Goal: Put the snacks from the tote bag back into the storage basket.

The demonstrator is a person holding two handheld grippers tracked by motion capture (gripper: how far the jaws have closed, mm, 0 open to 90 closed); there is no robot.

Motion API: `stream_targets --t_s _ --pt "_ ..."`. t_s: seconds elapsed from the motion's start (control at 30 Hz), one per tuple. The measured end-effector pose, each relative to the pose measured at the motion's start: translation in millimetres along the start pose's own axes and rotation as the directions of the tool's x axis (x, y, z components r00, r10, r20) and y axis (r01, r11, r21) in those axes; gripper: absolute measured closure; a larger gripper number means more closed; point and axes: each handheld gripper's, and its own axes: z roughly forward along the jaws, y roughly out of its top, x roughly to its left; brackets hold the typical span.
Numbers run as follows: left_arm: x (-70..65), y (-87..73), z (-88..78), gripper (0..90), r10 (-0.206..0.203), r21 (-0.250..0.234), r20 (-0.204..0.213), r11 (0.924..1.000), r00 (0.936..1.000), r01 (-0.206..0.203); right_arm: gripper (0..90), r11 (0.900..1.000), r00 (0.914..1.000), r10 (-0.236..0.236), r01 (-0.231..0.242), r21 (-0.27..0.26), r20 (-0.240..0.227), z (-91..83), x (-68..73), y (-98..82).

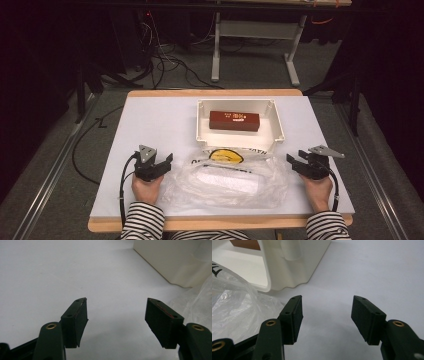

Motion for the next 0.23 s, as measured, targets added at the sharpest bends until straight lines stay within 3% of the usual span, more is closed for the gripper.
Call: stream_targets --t_s 0.1,0.23 --pt "2.1 -0.4 -0.3 34.6 -0.019 -0.003 0.013 0.9998 0.9997 0.019 42.5 1.000 1.0000 0.004 -0.004 -0.002 -0.001 -0.3 0.1 -0.2" --pt "1.3 -0.4 -0.3 34.8 -0.007 0.001 0.013 1.0000 0.9999 0.007 42.2 1.000 0.9999 0.012 -0.012 -0.010 -0.004 -0.9 -1.1 -0.6"
